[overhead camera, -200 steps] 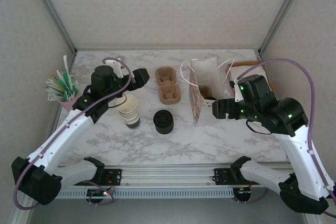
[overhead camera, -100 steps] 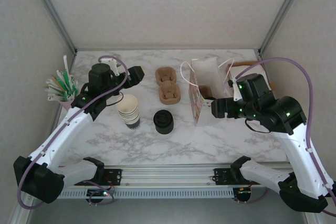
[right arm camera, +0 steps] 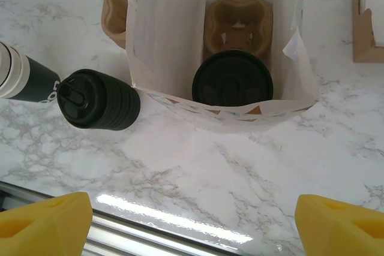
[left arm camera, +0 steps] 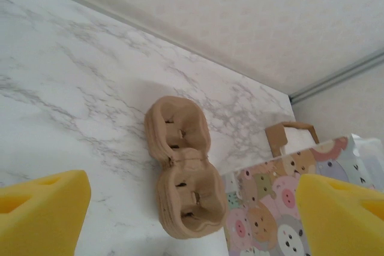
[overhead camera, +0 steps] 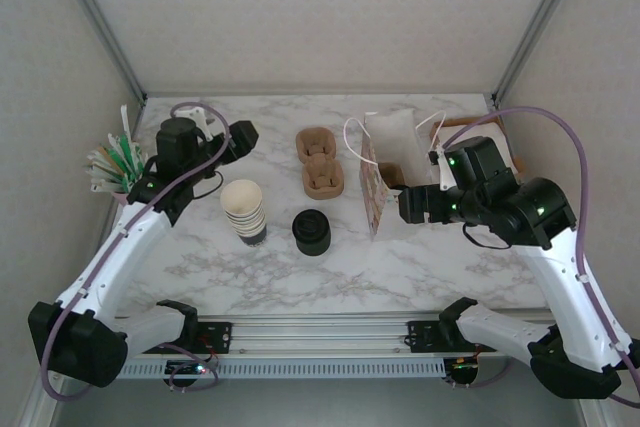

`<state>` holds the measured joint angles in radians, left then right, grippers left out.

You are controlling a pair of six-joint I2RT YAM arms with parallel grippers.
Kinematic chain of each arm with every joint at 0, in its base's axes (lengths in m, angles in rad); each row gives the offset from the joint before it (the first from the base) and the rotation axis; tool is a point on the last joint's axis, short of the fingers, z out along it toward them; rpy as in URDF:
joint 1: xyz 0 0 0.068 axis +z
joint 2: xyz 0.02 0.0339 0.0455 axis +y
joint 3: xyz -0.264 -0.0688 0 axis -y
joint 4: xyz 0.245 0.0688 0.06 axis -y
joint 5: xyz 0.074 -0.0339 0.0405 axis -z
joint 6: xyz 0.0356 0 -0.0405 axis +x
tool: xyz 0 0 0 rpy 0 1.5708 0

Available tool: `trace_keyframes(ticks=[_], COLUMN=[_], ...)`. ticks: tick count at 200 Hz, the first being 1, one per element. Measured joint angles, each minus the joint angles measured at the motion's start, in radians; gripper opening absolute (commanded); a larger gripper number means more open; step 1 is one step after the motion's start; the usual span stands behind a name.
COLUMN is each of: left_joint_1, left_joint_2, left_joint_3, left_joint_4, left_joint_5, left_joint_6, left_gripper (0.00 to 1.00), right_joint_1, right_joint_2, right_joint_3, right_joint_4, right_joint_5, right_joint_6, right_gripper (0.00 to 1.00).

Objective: Pack the takeout coffee

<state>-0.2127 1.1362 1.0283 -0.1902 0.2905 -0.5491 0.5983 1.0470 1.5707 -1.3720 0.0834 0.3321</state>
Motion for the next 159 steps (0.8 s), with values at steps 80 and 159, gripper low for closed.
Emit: trace_keyframes(ticks=[80,159], left_joint_1=[0.152,0.319], left_joint_2=[0.004,0.020], left_joint_3=[0.012,0.032], left_joint_4=[-0.069,-0.149], left_joint_5=[-0.090,-0.242], left_joint_6=[0.000,0.030], left_gripper=[0.93,0.88], right_joint_1=[0.000,0.000], right_joint_2=[0.013,0.013], right_joint_3=[0.000,-0.001], right_joint_4=[0.000,0.016], right_joint_5=[-0.007,-0.027], right_joint_6=[-0.006,-0.026], right_gripper=[0.89,0.89])
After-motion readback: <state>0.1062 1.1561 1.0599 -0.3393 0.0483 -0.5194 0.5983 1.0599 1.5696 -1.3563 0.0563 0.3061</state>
